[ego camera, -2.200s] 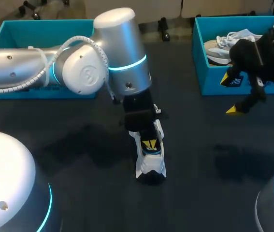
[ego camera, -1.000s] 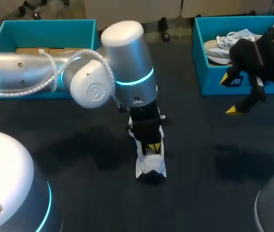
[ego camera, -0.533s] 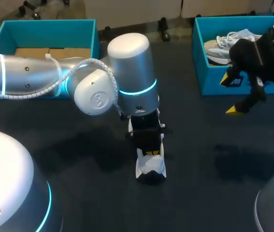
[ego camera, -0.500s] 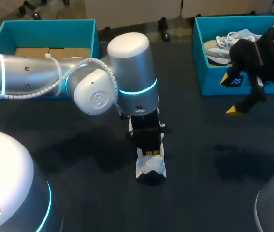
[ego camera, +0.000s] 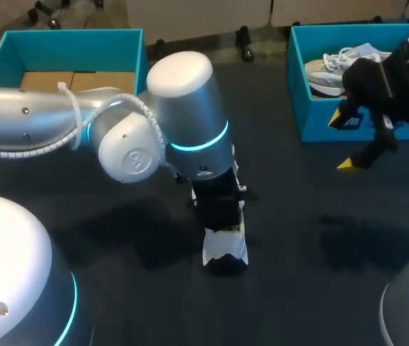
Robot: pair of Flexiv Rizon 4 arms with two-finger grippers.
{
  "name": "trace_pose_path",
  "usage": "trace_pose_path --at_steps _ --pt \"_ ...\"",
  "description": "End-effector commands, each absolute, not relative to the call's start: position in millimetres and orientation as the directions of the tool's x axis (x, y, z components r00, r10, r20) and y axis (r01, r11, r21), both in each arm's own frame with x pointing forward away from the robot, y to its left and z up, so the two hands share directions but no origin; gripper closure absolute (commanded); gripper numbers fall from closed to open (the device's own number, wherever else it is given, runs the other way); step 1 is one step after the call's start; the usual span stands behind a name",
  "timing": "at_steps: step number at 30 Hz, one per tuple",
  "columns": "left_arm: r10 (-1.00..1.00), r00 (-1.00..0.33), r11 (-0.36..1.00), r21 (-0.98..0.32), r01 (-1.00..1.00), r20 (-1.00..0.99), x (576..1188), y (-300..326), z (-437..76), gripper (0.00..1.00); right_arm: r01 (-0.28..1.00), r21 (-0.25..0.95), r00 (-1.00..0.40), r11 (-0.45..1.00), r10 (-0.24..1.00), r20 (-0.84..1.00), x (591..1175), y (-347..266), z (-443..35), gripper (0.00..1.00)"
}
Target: Take the shoe out of the shoebox, open the shoe tongue, remove and reinsert the insole, then place the shoe into the shoebox
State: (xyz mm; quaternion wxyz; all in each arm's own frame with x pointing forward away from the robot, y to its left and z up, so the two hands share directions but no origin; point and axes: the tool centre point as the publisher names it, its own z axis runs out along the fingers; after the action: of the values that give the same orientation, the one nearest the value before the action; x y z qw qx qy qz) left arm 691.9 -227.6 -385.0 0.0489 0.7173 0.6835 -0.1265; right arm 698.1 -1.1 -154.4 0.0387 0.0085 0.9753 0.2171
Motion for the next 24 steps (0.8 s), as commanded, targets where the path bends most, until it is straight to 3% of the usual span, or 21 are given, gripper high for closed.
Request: trace_pose_path --at_steps 1,11,24 --pt "0.969 0.032 -0.05 -0.069 0.996 -0.245 687 -224 -393 1.0 0.001 0.421 -0.997 0.907 0.033 -0.069 700 0 -155 0.0" --pt "0.972 0.079 -0.056 0.107 0.993 -0.223 703 -221 -371 1.0 0.001 0.421 -0.997 0.907 0.033 -0.069 700 0 -155 0.0" --pt "0.981 0.044 -0.004 0.209 0.978 -0.189 740 -215 -348 1.0 0.001 0.421 -0.997 0.907 0.033 -0.069 700 0 -155 0.0"
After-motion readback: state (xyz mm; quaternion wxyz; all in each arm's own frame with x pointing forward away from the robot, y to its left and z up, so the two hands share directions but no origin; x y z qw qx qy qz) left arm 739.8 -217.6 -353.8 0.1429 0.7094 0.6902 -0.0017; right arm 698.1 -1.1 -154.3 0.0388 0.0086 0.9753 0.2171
